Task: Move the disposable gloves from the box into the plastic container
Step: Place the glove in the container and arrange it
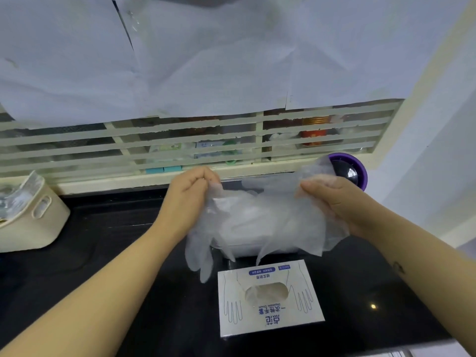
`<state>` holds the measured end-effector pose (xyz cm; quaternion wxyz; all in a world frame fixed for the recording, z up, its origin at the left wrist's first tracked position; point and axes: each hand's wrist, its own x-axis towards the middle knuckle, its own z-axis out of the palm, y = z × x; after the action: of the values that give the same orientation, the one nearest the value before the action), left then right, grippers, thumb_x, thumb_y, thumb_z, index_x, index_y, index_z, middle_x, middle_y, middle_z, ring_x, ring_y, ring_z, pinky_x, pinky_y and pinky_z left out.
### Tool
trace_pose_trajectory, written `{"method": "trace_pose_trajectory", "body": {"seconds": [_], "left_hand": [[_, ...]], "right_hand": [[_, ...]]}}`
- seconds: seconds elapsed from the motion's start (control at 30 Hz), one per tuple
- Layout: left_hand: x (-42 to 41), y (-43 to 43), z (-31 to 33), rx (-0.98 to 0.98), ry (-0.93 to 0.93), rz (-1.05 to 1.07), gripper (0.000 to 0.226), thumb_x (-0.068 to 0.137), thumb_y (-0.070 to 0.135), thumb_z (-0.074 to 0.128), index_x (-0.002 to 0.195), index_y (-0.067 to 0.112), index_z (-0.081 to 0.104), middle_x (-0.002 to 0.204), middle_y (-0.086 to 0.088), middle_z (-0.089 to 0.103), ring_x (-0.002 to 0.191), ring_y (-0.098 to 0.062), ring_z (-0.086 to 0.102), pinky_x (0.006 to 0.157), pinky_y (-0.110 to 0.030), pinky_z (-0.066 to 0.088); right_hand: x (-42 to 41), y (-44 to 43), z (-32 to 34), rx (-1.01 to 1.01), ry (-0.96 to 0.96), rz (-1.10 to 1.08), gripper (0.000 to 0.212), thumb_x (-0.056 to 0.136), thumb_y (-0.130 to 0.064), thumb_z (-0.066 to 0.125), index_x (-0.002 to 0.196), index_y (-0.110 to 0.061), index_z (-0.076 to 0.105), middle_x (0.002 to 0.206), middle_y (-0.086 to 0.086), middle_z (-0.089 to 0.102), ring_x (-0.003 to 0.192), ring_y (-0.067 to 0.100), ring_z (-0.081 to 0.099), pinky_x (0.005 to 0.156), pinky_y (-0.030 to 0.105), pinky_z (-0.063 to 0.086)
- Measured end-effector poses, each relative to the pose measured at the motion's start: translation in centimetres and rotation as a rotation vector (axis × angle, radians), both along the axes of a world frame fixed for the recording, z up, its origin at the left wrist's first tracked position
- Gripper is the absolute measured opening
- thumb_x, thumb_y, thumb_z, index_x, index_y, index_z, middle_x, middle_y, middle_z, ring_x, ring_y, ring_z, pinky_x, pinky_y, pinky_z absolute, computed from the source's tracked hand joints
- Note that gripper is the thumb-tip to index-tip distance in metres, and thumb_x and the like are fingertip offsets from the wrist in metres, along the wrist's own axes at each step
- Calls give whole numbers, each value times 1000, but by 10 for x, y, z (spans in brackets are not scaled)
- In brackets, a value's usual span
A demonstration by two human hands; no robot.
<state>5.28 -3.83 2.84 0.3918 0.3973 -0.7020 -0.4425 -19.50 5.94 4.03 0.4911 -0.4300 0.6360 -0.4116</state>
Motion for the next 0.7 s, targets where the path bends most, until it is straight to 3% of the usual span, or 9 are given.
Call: {"method": "trace_pose_trajectory", "body": {"seconds": [0.07,0.13,0.23,0.3,0.33,0.4,0.5,0.63,0.7], "left_hand": [[6,-8,6,118,-145,-96,36,80,19,35,55,23,62,69,2,64,72,-18,55,76,-36,46],[8,-7,13,152,-361,-173,45,94,33,34,58,19,58,66,0,60,67,-18,52,77,-40,45],[-3,7,24,38,-532,-197,41,95,51,47,66,22,53,59,6,48,56,-9,44,66,-28,42],[-18,18,31,-63,-574,-259,16,88,51,59,92,35,60,63,10,50,54,-1,45,61,-21,43],[-26,22,33,-107,-588,-270,24,85,49,63,107,41,57,68,10,53,58,0,50,63,-20,45],[-40,26,37,-169,-552,-238,39,81,49,67,115,47,48,81,11,57,74,-2,57,72,-22,49],[-55,23,40,-330,-441,-160,35,75,51,70,98,51,44,97,19,52,92,1,54,80,-18,45],[-60,16,33,-436,-330,-50,42,74,49,71,106,40,46,100,27,45,96,13,46,78,-6,36],[-59,16,32,-503,-278,-21,47,75,51,68,114,37,46,103,23,43,93,8,47,74,-7,38]], "right_hand": [[-5,-3,9,-19,41,-1,14,90,-30,61,87,-21,70,86,-1,71,78,14,69,73,31,56],[-6,-7,21,-94,149,58,17,88,-35,61,87,-26,74,86,-8,73,81,7,68,76,24,50],[-5,-16,38,-173,239,90,21,84,-44,60,90,-32,76,91,-16,73,89,4,68,81,21,49],[-1,-22,45,-223,179,93,17,90,-35,59,94,-29,75,94,-14,74,89,2,68,80,20,51],[2,-26,48,-244,159,88,17,92,-32,58,96,-28,74,96,-11,74,92,4,68,86,25,52],[8,-33,48,-265,116,79,18,93,-31,58,94,-27,76,101,-5,74,100,11,68,96,39,50],[16,-42,46,-266,-11,93,21,94,-33,58,94,-22,76,103,6,73,105,23,66,101,48,46],[25,-46,48,-213,-337,17,25,98,-21,52,100,-4,70,97,10,73,97,18,69,84,28,54],[27,-47,49,-153,-530,-41,24,98,-17,51,106,0,66,101,13,72,96,20,70,77,29,57]]}}
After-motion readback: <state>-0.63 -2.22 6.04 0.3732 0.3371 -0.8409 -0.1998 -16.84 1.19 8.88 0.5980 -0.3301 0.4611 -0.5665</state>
